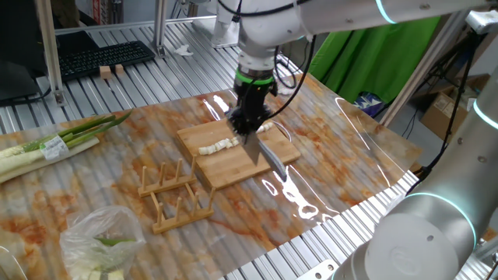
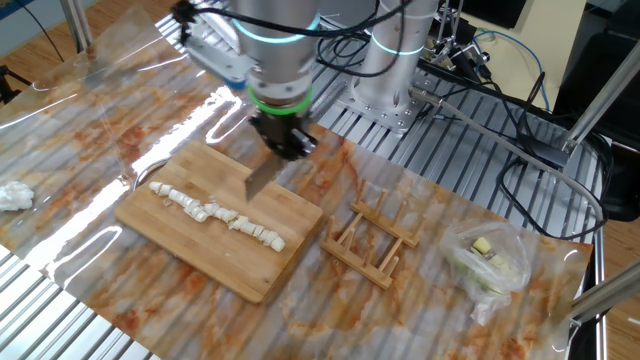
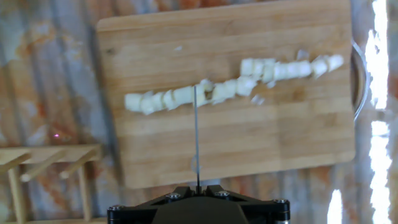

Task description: Chop the scallions

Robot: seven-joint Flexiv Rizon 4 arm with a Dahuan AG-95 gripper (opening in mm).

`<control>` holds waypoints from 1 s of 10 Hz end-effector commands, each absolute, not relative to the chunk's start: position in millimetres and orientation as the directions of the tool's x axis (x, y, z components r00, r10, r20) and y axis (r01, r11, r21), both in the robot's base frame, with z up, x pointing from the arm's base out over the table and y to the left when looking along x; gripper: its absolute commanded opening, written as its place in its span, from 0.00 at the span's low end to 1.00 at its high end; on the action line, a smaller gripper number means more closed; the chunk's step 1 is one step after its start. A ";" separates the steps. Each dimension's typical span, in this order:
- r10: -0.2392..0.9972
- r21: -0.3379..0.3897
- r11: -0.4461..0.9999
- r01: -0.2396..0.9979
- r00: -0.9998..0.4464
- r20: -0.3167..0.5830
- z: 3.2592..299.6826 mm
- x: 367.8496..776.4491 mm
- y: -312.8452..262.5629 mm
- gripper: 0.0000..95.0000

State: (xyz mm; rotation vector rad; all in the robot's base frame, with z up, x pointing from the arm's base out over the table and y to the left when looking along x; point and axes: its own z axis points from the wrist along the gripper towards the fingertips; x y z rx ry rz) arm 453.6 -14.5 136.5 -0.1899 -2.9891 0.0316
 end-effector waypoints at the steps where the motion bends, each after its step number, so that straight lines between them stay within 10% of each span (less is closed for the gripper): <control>1: 0.140 -0.031 0.990 0.137 -0.980 0.142 134.7 448.7 2.2 0.00; 10: 0.204 -0.030 0.979 0.202 -0.970 0.129 124.3 419.8 51.1 0.00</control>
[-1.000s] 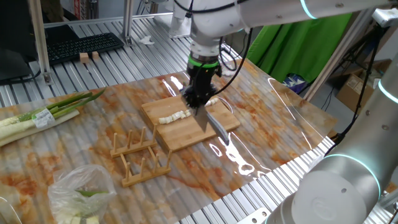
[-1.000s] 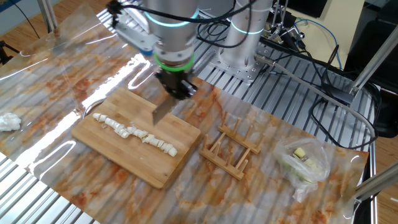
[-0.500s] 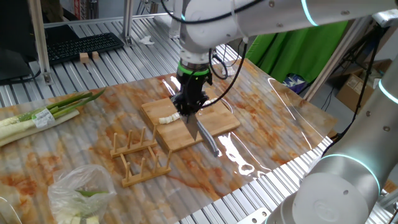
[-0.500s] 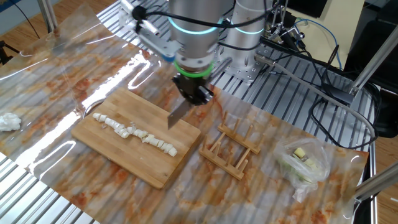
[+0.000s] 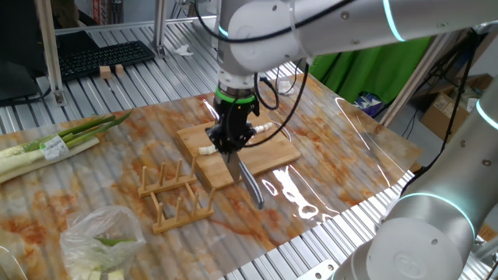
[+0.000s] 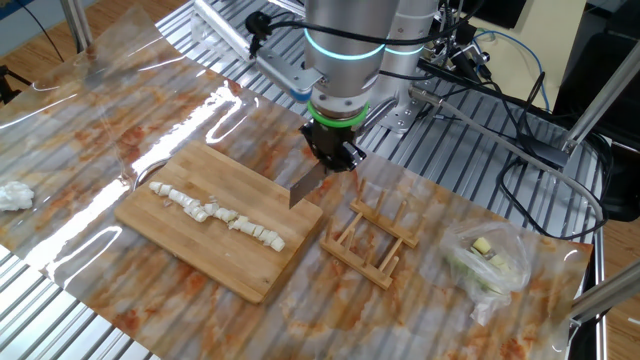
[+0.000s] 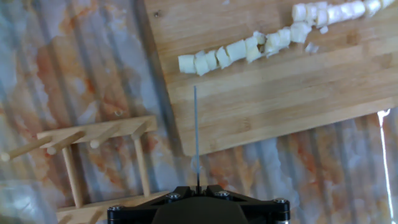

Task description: Chop the scallions

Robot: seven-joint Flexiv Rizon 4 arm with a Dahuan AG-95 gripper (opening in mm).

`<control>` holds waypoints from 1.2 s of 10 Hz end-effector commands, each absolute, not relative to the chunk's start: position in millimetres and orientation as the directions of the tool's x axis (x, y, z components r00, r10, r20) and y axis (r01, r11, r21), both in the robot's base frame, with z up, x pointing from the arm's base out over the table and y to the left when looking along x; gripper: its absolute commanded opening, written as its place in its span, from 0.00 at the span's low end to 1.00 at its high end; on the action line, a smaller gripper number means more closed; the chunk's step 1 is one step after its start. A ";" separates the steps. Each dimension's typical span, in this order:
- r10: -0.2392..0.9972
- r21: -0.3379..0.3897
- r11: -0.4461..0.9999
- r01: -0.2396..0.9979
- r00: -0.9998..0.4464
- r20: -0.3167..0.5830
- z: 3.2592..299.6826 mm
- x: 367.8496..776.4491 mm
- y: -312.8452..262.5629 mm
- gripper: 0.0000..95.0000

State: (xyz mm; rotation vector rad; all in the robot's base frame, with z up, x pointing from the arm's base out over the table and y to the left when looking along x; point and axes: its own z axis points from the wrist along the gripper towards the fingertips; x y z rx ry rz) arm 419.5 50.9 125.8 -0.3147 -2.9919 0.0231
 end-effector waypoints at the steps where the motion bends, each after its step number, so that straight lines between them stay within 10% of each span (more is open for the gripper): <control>1: 0.206 -0.033 0.979 0.203 -0.970 0.132 123.6 419.2 51.2 0.00; 12: 0.025 -0.012 1.000 0.023 -0.994 0.103 123.6 419.2 51.2 0.00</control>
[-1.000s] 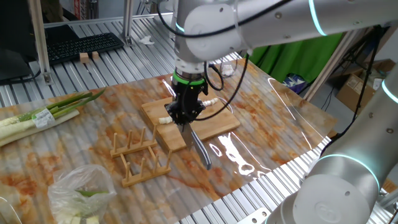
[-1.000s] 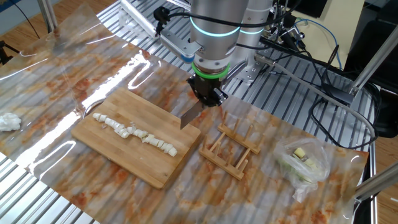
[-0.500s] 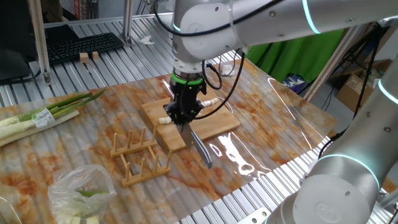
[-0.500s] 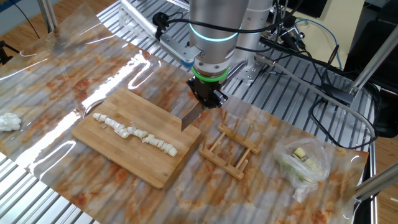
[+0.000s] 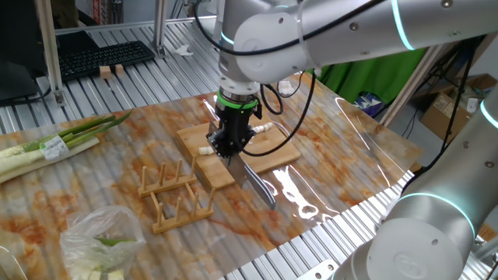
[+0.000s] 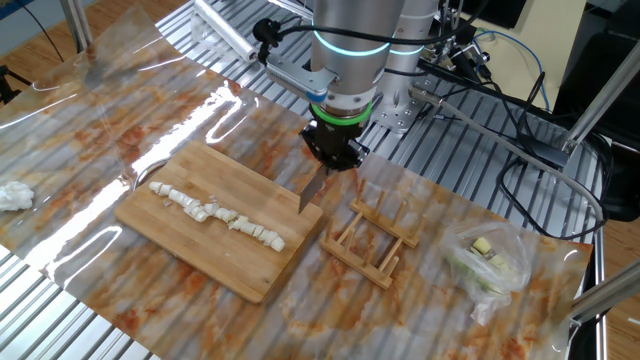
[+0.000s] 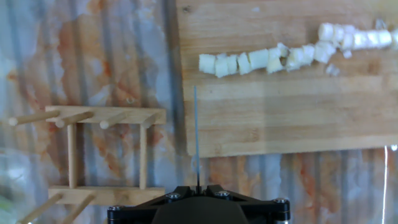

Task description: Chop the scallions

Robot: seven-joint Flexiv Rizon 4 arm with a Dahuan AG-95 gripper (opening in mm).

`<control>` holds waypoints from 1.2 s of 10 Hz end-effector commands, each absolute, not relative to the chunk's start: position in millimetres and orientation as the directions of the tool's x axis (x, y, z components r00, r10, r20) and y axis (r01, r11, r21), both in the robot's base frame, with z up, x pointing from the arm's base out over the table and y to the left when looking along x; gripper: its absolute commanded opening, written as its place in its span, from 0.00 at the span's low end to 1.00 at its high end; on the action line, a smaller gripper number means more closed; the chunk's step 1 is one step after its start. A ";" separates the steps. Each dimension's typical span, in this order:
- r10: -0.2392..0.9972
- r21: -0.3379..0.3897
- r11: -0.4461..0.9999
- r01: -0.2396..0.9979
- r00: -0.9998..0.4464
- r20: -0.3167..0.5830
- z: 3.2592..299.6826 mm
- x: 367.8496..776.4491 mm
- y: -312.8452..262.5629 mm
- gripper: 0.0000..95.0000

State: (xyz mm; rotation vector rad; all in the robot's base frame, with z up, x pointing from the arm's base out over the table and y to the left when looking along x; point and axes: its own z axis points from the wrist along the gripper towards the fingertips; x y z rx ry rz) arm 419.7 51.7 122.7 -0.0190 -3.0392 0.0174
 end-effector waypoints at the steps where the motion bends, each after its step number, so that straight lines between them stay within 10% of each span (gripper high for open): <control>1: 0.035 -0.015 0.999 0.033 -0.994 0.106 123.6 419.2 51.2 0.00; 12: 0.134 -0.027 0.991 0.132 -0.984 0.120 135.3 406.6 105.6 0.00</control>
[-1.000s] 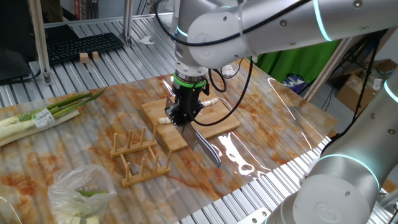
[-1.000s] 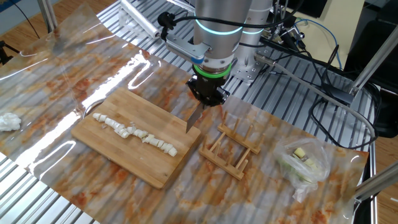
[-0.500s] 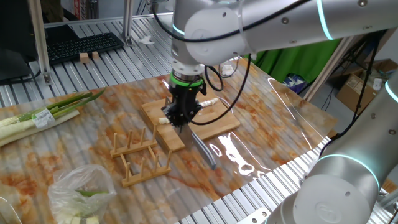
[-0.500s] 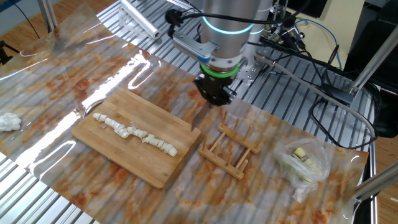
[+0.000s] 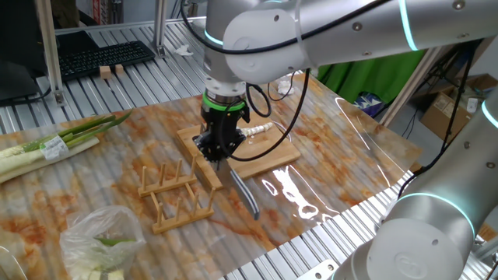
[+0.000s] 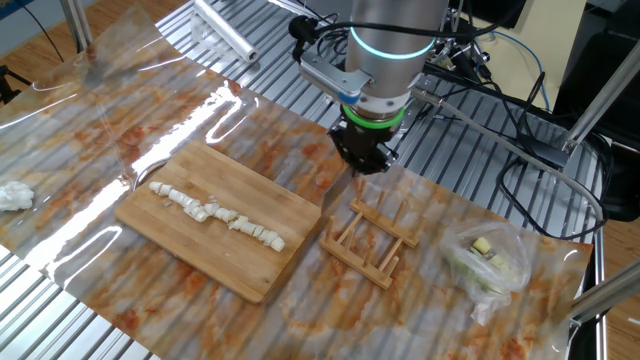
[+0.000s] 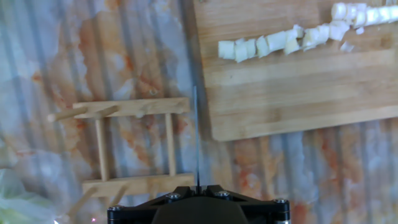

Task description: Chop the scallions

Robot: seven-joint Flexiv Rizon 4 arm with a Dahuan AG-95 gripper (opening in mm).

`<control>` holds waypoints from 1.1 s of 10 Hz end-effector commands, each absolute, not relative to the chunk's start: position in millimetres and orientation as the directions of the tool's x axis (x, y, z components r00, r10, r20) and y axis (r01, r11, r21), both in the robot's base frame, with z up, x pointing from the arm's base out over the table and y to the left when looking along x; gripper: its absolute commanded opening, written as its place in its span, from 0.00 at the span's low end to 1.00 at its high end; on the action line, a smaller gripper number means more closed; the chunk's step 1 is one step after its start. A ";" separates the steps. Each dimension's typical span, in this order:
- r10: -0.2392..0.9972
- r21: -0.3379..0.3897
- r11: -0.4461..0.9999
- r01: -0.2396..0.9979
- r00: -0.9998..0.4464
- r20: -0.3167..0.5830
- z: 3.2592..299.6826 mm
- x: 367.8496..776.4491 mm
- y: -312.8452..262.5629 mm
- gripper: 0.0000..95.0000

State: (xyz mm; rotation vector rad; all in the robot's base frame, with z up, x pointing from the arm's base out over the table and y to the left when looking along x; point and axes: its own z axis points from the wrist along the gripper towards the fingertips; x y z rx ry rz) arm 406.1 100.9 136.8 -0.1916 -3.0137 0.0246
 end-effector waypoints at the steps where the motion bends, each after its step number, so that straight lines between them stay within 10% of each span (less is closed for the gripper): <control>1: 0.139 -0.026 0.990 0.137 -0.983 0.120 134.0 406.9 108.7 0.00; 11: 0.124 -0.030 0.992 0.122 -0.988 0.088 109.2 416.3 132.2 0.00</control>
